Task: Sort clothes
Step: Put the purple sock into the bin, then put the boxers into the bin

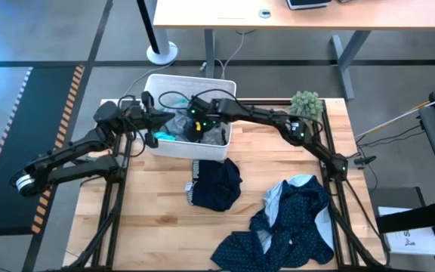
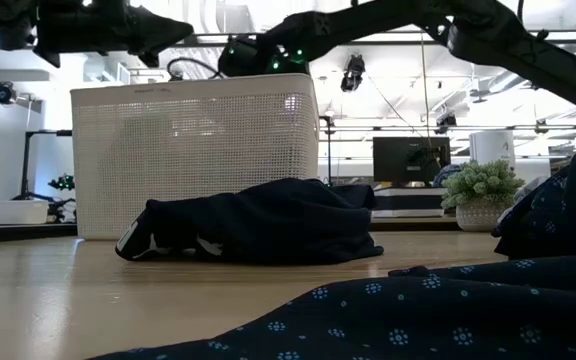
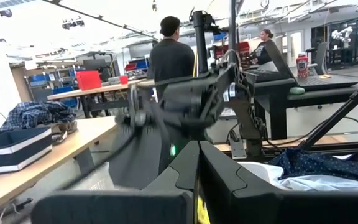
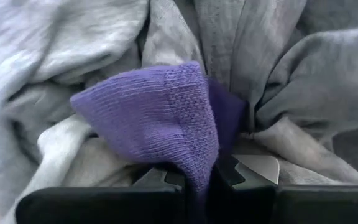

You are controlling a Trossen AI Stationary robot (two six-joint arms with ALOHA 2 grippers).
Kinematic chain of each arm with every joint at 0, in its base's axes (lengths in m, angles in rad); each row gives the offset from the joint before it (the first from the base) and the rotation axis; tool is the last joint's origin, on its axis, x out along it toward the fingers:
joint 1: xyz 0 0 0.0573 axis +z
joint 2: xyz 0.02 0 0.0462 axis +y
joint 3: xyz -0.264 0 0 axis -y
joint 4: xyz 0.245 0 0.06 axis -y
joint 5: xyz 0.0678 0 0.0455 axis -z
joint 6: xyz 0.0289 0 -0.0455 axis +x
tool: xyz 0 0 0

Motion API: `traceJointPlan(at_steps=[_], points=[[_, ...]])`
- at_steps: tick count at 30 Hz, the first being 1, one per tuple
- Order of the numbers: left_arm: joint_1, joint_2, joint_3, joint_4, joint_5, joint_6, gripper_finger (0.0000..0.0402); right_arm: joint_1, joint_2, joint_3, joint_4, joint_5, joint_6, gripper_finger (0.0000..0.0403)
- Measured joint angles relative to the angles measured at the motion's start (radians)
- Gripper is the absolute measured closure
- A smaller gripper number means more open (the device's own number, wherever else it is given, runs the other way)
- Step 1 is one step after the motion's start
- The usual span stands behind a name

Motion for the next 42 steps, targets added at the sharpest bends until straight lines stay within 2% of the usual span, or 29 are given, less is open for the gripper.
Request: traceJointPlan(at_steps=[12, 17, 28, 35, 38, 42], points=[[0.000, -0.011, 0.000, 0.000, 0.000, 0.000, 0.0402, 0.004, 0.080, 0.005, -0.008, -0.003, 0.010, 0.0393], [0.000, -0.012, 0.000, 0.000, 0.000, 0.000, 0.0402, 0.004, 0.058, 0.002, -0.011, -0.005, -0.032, 0.0375], [-0.001, -0.014, 0.000, 0.017, 0.001, 0.000, 0.0402, 0.005, -0.098, 0.006, 0.019, 0.132, -0.100, 0.0296], [-0.002, -0.013, -0.002, 0.036, 0.001, -0.029, 0.0402, 0.007, -0.210, 0.006, 0.025, 0.124, -0.159, 0.0226], [-0.002, -0.010, -0.003, 0.038, 0.001, -0.030, 0.0402, 0.016, -0.269, 0.006, -0.002, 0.125, -0.238, 0.0201], [-0.002, -0.010, -0.001, 0.041, 0.015, -0.036, 0.0402, 0.046, -0.369, 0.007, -0.078, 0.124, -0.347, 0.0196]])
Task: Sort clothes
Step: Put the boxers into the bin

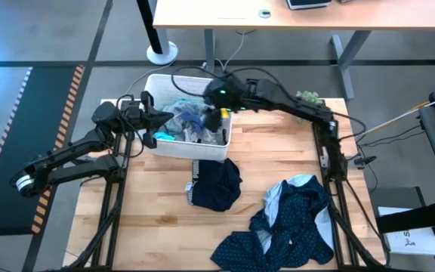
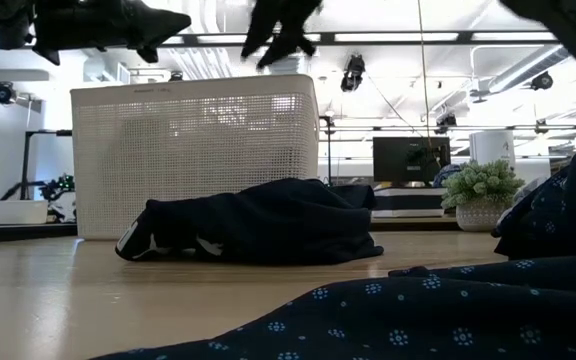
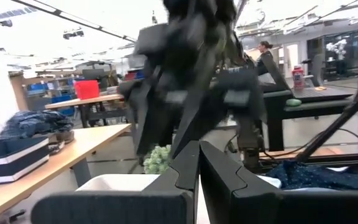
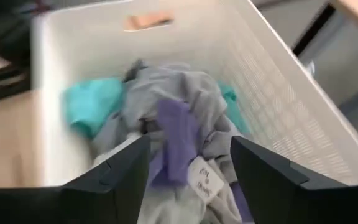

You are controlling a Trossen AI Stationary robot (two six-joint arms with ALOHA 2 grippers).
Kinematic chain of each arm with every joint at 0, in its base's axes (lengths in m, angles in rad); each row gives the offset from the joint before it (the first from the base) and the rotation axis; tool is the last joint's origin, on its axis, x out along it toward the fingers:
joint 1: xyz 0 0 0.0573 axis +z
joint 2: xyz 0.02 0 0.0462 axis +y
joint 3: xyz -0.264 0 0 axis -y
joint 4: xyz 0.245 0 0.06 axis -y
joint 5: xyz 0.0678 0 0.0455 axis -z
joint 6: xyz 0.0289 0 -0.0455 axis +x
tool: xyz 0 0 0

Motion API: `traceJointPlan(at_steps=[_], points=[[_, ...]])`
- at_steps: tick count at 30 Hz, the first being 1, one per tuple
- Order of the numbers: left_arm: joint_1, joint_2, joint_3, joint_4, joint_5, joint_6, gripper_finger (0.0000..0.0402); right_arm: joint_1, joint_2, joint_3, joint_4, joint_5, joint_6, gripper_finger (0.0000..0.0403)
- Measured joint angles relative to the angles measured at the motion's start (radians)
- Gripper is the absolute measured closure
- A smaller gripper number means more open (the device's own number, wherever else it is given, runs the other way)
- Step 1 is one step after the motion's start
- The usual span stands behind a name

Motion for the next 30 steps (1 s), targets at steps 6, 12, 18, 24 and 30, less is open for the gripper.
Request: traceJointPlan(at_steps=[6, 12, 18, 24, 30], points=[[-0.001, 0.002, 0.041, -0.038, 0.098, -0.020, 0.0402, 0.082, -0.137, -0.001, -0.209, 0.099, -0.121, 0.0303], [-0.033, 0.029, 0.149, -0.270, 0.104, 0.023, 0.0402, 0.153, -0.230, -0.056, -0.349, 0.205, -0.149, 0.0388], [-0.161, 0.072, 0.292, -0.546, -0.013, 0.146, 0.0402, 0.171, -0.397, -0.335, -0.186, 0.194, -0.181, 0.0400], [-0.331, 0.145, 0.455, -0.823, -0.209, 0.228, 0.0402, 0.173, -0.597, -0.749, 0.177, 0.101, -0.218, 0.0402], [-0.510, 0.249, 0.551, -0.996, -0.368, 0.199, 0.0402, 0.172, -0.766, -1.087, 0.458, 0.098, -0.210, 0.0403]])
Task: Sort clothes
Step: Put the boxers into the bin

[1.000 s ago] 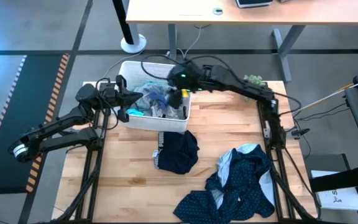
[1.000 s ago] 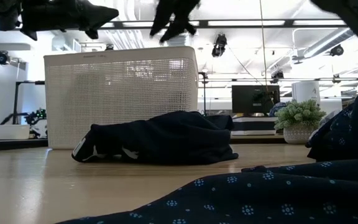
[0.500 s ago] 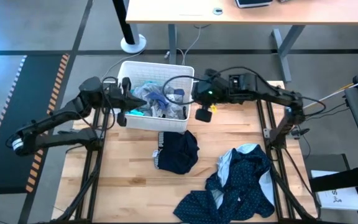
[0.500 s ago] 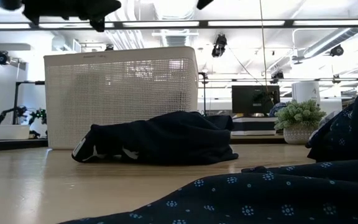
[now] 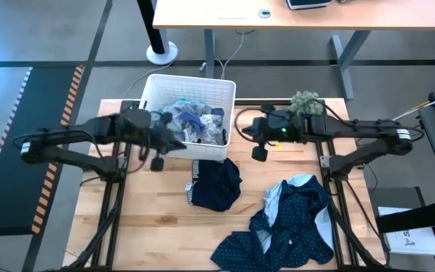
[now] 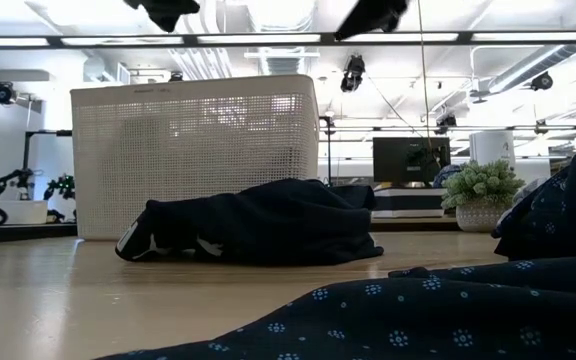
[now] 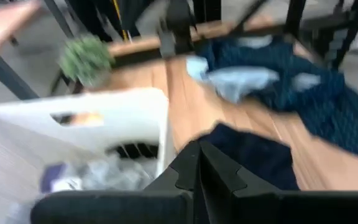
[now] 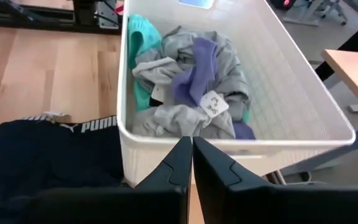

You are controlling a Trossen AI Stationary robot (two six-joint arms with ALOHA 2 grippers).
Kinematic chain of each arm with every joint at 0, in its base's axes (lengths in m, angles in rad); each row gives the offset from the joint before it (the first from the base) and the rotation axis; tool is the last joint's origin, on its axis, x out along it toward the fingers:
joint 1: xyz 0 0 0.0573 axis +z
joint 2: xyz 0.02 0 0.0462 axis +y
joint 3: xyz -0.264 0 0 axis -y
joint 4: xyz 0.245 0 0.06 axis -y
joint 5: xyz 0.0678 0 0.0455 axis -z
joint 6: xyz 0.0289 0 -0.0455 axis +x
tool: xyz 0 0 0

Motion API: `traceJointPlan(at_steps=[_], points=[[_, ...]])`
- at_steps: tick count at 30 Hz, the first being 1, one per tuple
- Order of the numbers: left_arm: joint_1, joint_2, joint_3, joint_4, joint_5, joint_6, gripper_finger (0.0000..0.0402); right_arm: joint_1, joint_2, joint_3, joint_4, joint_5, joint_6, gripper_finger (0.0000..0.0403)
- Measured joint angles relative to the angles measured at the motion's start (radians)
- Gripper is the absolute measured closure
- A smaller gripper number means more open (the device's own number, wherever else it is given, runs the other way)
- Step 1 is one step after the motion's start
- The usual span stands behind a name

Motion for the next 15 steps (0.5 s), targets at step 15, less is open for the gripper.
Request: traceJointPlan(at_steps=[15], points=[[-0.245, 0.341, 0.012, -0.048, -0.120, -0.186, 0.0402, 0.006, -0.296, -0.475, 0.421, 0.005, 0.024, 0.0403]])
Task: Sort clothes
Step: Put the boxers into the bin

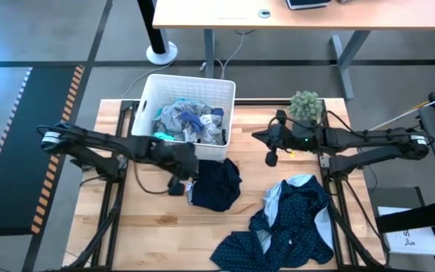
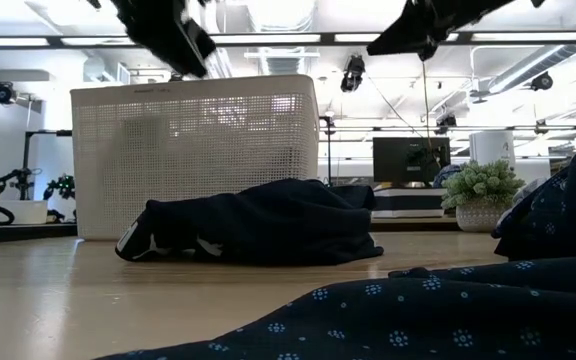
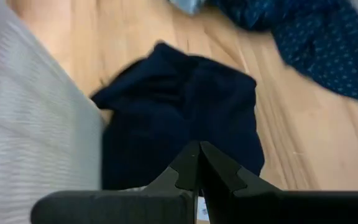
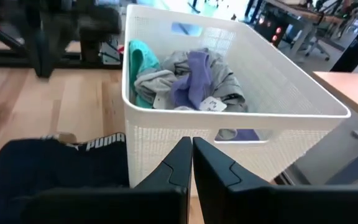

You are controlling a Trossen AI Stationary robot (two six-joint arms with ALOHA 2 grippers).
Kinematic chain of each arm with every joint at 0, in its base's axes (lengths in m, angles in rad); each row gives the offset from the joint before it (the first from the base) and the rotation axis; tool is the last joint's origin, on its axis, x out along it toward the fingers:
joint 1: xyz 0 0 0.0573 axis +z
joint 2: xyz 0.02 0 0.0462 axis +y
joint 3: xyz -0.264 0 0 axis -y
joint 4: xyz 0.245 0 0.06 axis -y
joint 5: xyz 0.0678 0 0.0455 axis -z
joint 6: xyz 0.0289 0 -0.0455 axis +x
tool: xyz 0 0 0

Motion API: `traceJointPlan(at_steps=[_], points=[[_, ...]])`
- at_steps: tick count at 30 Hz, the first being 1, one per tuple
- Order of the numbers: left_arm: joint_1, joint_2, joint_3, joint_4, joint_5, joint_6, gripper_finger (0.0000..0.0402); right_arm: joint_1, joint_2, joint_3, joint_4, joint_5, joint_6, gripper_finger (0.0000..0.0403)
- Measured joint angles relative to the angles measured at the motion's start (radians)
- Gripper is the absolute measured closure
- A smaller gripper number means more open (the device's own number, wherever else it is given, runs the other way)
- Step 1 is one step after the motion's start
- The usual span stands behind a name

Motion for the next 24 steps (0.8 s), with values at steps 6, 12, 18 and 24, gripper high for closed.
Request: traceJointPlan(at_steps=[6, 12, 18, 24], points=[[-0.004, 0.152, 0.000, 0.043, 0.000, -0.049, 0.0401, 0.000, 0.009, -0.024, 0.021, 0.000, 0.000, 0.0403], [-0.004, 0.241, -0.001, 0.105, 0.016, -0.021, 0.0362, 0.000, 0.046, -0.024, 0.015, 0.000, 0.001, 0.0403], [-0.004, 0.296, -0.001, 0.135, 0.020, -0.024, 0.0265, 0.000, 0.061, -0.024, 0.020, 0.000, 0.005, 0.0403], [-0.004, 0.382, -0.001, 0.185, 0.020, -0.022, 0.0172, 0.000, 0.060, -0.024, 0.019, 0.000, 0.022, 0.0403]])
